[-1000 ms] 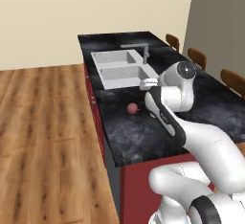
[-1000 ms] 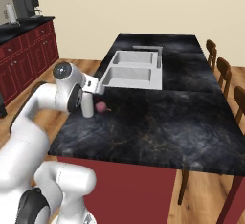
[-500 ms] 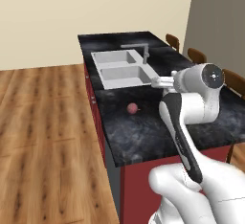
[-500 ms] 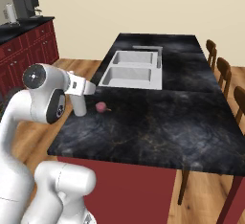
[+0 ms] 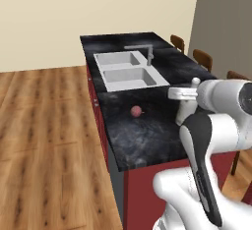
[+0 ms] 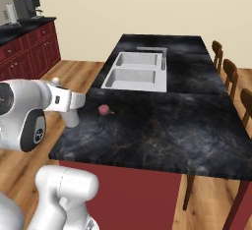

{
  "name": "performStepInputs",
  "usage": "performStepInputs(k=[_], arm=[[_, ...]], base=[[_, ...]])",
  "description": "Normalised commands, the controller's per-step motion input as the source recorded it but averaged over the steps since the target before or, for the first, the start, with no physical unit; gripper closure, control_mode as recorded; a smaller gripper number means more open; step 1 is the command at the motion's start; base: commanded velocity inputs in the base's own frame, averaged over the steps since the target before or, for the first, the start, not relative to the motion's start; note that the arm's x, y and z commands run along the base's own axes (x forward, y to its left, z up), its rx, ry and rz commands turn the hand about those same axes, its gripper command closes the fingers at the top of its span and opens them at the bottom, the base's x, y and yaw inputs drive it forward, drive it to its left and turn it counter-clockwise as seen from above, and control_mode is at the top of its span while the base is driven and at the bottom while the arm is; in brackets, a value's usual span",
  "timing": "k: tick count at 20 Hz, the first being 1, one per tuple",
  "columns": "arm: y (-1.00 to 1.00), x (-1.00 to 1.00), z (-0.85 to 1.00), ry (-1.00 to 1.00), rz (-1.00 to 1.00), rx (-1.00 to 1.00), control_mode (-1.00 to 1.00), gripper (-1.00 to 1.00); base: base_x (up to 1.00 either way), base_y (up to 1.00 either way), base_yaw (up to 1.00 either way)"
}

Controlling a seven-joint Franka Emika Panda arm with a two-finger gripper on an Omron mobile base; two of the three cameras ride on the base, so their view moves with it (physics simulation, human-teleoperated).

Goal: Place the liquor on the top shelf of the fridge to keep it out of children's reach, and place the onion and lime on lower shelves for easy access.

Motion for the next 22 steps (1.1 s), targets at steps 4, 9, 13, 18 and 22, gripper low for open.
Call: performStepInputs(k=[4,9,13,18,22], arm=[[0.00,-0.83,0.35,-0.05,0.00,0.00,-1.00,1.00],[0.00,-0.18,0.05,-0.01,0.00,0.00,1.00,1.00],[0.00,0.00,0.00,0.00,0.00,0.00,1.00,1.00],[0.00,0.00,0.00,0.00,0.00,0.00,1.00,1.00],[0.00,0.00,0.00,0.00,0.00,0.00,1.00,1.00]], base=[[0.00,0.00,0.00],[-0.80,-0.03,0.00],[-0.88,-0.21,-0.03],[-0.25,-0.41,-0.15],[0.00,-0.46,-0.27]])
